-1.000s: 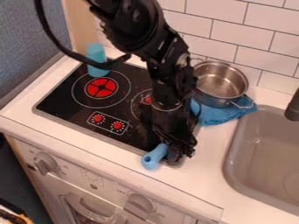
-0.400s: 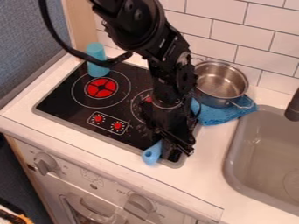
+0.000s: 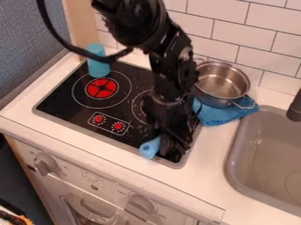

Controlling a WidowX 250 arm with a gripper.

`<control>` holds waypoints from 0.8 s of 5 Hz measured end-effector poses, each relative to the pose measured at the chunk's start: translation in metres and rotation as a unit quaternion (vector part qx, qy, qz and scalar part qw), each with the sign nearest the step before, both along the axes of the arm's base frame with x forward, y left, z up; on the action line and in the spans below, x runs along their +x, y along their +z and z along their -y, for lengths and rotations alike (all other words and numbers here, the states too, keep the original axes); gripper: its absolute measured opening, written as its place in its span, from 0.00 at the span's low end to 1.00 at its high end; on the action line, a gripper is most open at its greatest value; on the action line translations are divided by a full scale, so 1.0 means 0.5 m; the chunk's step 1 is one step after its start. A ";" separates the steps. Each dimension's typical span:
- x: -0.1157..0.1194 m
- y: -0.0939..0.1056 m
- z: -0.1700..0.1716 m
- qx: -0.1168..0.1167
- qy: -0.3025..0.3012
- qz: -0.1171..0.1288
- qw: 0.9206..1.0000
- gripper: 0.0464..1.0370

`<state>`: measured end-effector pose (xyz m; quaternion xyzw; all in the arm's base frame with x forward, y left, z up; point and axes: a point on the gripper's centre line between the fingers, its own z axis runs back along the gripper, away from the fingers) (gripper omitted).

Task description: Moved the blue spoon on top of between two burners

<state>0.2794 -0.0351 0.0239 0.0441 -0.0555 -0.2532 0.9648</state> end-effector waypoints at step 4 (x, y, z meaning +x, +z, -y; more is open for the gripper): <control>0.170 0.100 -0.192 0.036 -0.120 0.041 0.991 0.29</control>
